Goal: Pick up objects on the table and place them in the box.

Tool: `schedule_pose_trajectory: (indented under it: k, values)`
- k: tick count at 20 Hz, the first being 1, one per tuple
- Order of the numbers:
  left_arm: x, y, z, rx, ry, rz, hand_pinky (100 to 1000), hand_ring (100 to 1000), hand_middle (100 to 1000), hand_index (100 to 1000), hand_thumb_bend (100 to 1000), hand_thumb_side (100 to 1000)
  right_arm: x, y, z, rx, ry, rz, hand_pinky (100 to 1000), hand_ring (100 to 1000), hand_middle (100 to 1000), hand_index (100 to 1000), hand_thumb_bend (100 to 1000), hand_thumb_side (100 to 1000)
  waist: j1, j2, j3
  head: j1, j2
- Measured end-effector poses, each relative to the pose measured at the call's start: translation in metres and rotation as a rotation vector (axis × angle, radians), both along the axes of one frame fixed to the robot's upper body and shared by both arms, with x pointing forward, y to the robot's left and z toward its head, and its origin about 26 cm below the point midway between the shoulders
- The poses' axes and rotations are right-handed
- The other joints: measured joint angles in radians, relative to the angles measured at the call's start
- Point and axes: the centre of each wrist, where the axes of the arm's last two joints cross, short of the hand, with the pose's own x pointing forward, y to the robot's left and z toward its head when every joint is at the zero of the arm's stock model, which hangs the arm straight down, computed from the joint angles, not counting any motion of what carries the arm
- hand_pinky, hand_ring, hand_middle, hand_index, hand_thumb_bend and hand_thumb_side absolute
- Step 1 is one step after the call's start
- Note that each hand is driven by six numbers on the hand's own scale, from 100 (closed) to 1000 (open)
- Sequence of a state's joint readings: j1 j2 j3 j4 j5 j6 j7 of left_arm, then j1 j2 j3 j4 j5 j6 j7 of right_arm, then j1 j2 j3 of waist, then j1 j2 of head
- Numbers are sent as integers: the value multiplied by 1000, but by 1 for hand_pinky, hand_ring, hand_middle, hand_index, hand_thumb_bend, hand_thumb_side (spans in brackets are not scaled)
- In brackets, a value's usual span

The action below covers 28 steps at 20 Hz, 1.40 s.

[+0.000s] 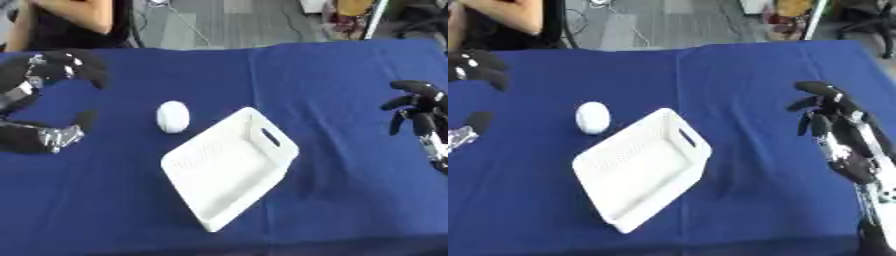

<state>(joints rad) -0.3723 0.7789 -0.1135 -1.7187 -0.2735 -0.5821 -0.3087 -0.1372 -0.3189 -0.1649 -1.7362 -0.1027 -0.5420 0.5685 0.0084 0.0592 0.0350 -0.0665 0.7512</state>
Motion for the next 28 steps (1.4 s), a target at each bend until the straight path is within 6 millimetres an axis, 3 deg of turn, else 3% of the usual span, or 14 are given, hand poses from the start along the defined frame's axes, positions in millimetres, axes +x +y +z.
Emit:
schedule_pose_trajectory:
  k: [6, 14, 18, 28]
  values:
    - [15, 2, -1, 26, 17, 5, 915, 793, 645, 858, 989, 530, 0, -1, 1, -7, 2, 3, 357, 674, 829, 882, 100, 561, 1, 0, -2, 1, 0]
    - [41, 5, 4, 140, 82, 44, 957, 823, 675, 1000, 1000, 622, 1, -1, -2, -7, 18, 3, 356, 674, 829, 882, 100, 563, 1, -4, 1, 5, 1]
    - [51, -1, 10, 235, 54, 51, 973, 829, 672, 1000, 1000, 665, 1, -1, -3, -4, 20, 3, 356, 674, 829, 882, 100, 563, 1, -5, 1, 5, 1]
    - [60, -7, 2, 310, 17, 54, 980, 830, 675, 1000, 1000, 677, 1, -2, -4, 1, 24, 4, 356, 674, 829, 882, 100, 564, 1, -6, 2, 5, 1]
